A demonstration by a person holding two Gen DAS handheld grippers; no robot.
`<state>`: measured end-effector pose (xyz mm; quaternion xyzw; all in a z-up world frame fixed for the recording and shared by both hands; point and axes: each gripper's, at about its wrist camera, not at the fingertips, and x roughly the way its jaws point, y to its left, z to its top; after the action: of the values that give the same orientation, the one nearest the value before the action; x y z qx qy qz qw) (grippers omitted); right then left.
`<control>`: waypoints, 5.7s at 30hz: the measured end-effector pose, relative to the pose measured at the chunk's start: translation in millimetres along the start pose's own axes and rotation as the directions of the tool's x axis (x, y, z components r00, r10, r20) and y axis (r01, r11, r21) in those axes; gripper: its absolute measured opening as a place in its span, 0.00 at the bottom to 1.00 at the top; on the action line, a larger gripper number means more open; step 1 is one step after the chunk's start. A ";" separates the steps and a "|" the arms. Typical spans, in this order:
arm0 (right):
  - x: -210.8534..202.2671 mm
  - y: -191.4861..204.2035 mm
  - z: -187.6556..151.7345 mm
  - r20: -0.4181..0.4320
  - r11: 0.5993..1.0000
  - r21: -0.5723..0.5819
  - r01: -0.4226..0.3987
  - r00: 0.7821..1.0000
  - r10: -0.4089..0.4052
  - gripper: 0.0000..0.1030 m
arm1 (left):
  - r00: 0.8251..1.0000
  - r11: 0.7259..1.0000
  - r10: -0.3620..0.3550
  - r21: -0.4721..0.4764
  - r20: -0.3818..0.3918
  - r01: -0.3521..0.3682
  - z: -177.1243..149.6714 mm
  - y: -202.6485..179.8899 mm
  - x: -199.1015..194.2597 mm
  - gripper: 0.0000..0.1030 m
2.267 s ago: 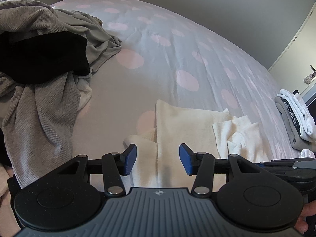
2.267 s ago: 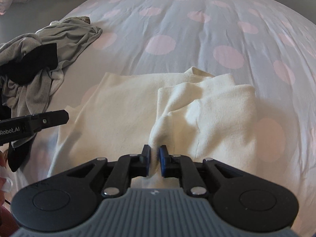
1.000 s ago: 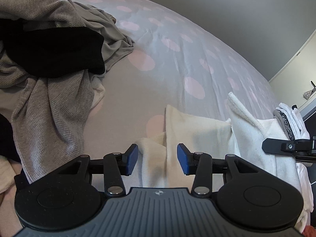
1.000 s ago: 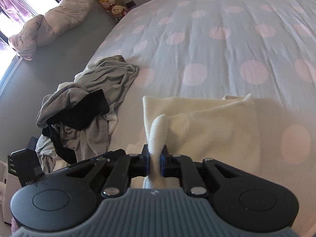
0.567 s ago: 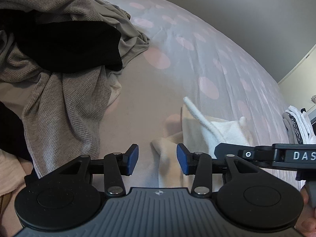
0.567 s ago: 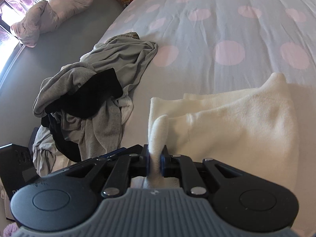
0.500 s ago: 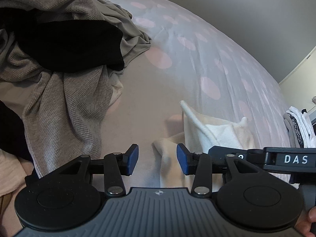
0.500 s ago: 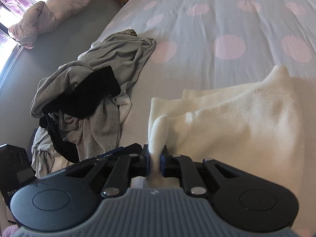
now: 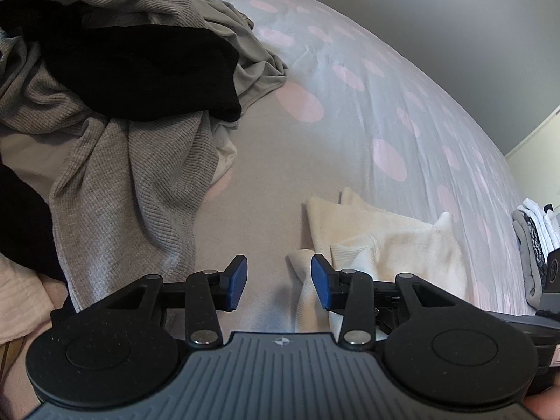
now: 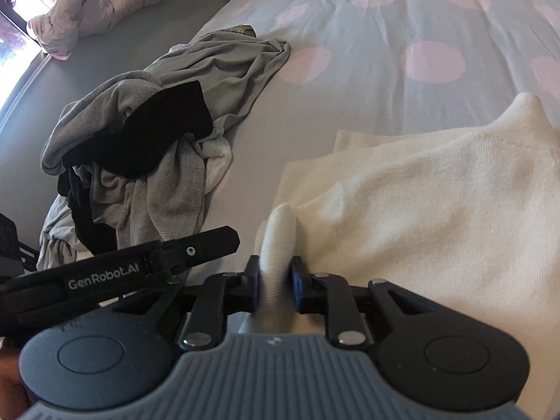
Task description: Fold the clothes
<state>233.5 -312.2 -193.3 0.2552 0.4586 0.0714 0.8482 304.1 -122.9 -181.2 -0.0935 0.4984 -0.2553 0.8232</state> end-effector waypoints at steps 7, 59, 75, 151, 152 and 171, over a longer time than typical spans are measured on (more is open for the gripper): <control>-48.7 12.8 2.0 0.111 0.998 -0.066 -0.023 0.993 0.030 0.30 | 0.998 0.999 -0.018 -0.028 0.052 0.020 -2.7 3.9 -16.5 0.36; -153.0 -58.0 -138.1 0.357 0.966 -0.142 0.218 0.921 -0.155 0.34 | 0.987 0.955 -0.033 0.295 0.156 -0.014 -44.8 -65.1 -52.8 0.16; -121.0 -55.3 -156.1 0.116 0.959 -0.173 0.226 0.971 -0.208 0.10 | 0.995 0.983 0.026 0.185 -0.098 -0.007 -47.9 -48.7 -5.8 0.14; -405.2 -179.3 -154.7 0.707 0.966 0.255 -0.033 0.688 -0.163 0.13 | 0.808 0.682 -0.584 0.590 0.082 0.432 -32.4 -333.4 -52.9 0.15; -422.4 -185.4 -161.9 0.718 0.964 0.267 -0.017 0.670 -0.187 0.13 | 0.797 0.653 -0.601 0.612 0.061 0.446 -35.8 -356.5 -51.5 0.15; -568.5 -330.9 -263.8 0.695 0.782 0.622 0.046 0.427 -0.578 0.13 | 0.672 0.233 -0.663 0.763 -0.330 0.603 -149.9 -655.5 30.4 0.15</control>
<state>-342.3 -701.7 -55.2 0.3774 0.0134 -0.3575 0.8541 -29.1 -682.0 -9.8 0.1042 0.2070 -0.7638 0.6025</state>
